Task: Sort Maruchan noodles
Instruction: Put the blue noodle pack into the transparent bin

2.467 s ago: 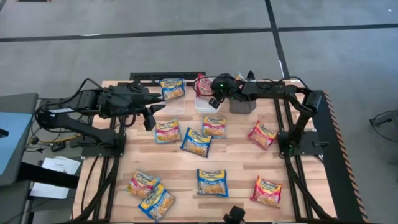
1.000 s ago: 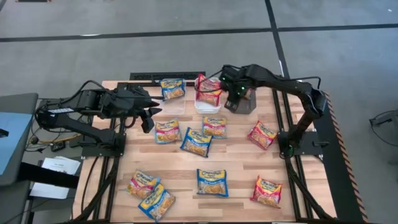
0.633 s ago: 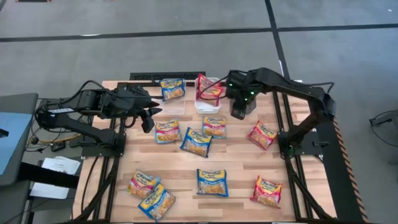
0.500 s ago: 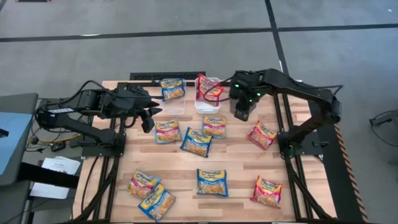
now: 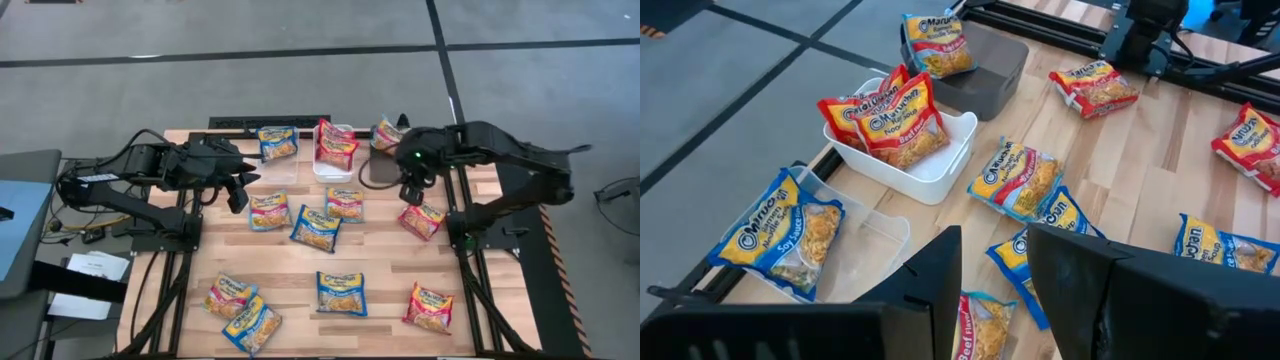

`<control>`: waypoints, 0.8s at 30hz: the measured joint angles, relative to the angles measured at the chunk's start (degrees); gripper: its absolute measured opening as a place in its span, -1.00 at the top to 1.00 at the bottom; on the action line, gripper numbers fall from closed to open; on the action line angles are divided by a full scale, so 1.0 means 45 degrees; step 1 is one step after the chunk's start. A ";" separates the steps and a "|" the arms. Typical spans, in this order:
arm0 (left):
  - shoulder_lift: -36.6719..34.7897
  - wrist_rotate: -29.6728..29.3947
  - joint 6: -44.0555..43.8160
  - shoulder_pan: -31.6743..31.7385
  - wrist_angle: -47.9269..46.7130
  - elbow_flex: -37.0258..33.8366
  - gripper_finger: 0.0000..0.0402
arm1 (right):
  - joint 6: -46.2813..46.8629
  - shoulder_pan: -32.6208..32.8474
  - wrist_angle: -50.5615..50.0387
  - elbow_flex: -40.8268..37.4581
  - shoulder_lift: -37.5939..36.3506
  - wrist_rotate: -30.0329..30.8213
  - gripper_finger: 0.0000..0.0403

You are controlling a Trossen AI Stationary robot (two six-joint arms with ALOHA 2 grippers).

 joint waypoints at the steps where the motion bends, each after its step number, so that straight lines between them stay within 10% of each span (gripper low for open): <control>1: 0.0000 -0.0003 0.0000 0.0000 0.0003 0.0003 0.47 | 0.0188 0.0170 0.0102 -0.0242 -0.0195 0.0289 0.14; 24: 0.0351 -0.0011 0.0395 0.0000 -0.0055 0.0004 0.47 | 0.4399 0.1673 0.5741 -0.8070 -0.4027 -0.0436 0.14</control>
